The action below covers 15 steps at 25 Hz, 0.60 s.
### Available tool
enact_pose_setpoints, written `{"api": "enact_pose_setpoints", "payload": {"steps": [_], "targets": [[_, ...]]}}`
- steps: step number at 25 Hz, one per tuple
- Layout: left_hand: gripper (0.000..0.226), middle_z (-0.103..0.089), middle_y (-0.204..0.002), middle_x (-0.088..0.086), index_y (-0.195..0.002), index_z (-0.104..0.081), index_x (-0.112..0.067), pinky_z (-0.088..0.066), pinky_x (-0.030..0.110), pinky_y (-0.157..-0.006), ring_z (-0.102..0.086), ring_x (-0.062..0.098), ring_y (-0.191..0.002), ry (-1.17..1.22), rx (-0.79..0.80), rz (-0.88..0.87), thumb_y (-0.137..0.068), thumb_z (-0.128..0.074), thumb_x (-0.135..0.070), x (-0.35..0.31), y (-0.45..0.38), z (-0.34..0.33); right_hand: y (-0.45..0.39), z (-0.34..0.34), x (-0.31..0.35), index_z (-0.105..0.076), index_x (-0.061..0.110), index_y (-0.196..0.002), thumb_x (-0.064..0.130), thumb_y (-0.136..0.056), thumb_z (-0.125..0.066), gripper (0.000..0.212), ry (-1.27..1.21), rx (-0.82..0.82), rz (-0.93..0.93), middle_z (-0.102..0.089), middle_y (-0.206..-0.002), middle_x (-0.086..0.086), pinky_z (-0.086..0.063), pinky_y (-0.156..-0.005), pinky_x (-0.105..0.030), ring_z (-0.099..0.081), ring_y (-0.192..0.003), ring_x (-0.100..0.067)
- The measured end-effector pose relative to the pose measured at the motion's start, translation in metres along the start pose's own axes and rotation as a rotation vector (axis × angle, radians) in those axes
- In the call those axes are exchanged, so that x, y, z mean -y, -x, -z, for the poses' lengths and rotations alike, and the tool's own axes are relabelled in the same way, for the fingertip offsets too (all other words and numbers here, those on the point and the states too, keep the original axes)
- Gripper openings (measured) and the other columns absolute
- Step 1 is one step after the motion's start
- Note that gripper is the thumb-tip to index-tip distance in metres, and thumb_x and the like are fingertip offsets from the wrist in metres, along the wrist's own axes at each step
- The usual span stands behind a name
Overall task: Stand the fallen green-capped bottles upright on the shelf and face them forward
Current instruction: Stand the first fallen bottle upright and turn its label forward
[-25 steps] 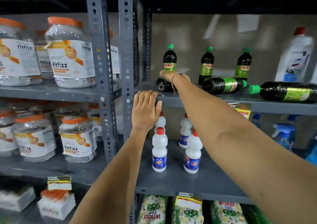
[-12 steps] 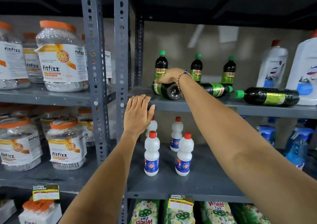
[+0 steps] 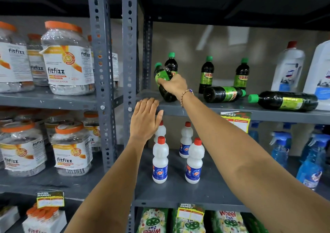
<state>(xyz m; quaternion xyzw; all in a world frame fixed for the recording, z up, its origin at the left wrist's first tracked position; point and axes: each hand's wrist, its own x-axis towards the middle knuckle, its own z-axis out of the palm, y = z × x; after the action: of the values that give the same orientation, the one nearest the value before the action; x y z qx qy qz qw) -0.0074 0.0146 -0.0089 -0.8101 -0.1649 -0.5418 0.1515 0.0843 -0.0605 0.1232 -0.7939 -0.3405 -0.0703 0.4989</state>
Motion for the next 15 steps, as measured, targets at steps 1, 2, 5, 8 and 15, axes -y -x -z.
{"api": "enact_pose_setpoints", "payload": {"steps": [1,2,5,8,15], "targets": [[0.048,-0.064,-0.116,0.012,-0.118,-0.058,-0.005,-0.041,0.041,-0.099,-0.058,0.030,-0.109,-0.002,0.008,0.007,-0.099,-0.029,-0.038,0.000,-0.001,0.000,-0.002,-0.006,-0.007,-0.056,0.008,-0.095,0.042,-0.077,-0.069,0.041,-0.023,-0.067,0.031,-0.065,-0.101,-0.010,-0.053,-0.082,-0.035,-0.063,-0.094,-0.025],[0.049,-0.064,-0.115,0.012,-0.119,-0.058,-0.005,-0.042,0.040,-0.097,-0.059,0.029,-0.106,-0.002,0.015,0.020,-0.099,-0.028,-0.038,-0.001,-0.002,0.001,-0.004,-0.011,-0.012,-0.055,0.004,-0.105,0.044,-0.075,-0.070,0.051,-0.059,-0.116,0.048,-0.063,-0.110,-0.013,-0.053,-0.086,-0.038,-0.063,-0.101,-0.028],[0.050,-0.066,-0.110,0.010,-0.116,-0.059,-0.006,-0.042,0.038,-0.092,-0.060,0.028,-0.099,-0.010,0.023,0.052,-0.100,-0.023,-0.036,-0.002,-0.007,0.003,-0.006,-0.015,-0.019,-0.036,-0.002,-0.131,0.041,-0.078,-0.071,0.077,-0.161,-0.132,0.051,-0.043,-0.132,-0.018,-0.046,-0.099,-0.040,-0.050,-0.119,-0.030],[0.041,-0.064,-0.102,0.009,-0.105,-0.060,-0.007,-0.038,0.036,-0.092,-0.059,0.029,-0.097,-0.013,-0.015,0.029,-0.100,-0.028,-0.032,-0.001,-0.004,0.001,-0.012,-0.015,-0.025,-0.017,0.001,-0.140,0.039,-0.082,-0.068,0.086,-0.131,-0.086,0.018,-0.027,-0.139,-0.019,-0.038,-0.106,-0.041,-0.039,-0.126,-0.035],[0.049,-0.064,-0.105,0.009,-0.110,-0.058,-0.008,-0.034,0.036,-0.095,-0.058,0.028,-0.098,-0.005,-0.018,0.042,-0.100,-0.019,-0.035,-0.001,-0.003,-0.002,-0.021,-0.015,-0.036,-0.016,0.008,-0.134,0.021,-0.076,-0.076,0.084,-0.247,0.048,-0.010,-0.043,-0.135,-0.016,-0.042,-0.106,-0.041,-0.048,-0.124,-0.030]]}}
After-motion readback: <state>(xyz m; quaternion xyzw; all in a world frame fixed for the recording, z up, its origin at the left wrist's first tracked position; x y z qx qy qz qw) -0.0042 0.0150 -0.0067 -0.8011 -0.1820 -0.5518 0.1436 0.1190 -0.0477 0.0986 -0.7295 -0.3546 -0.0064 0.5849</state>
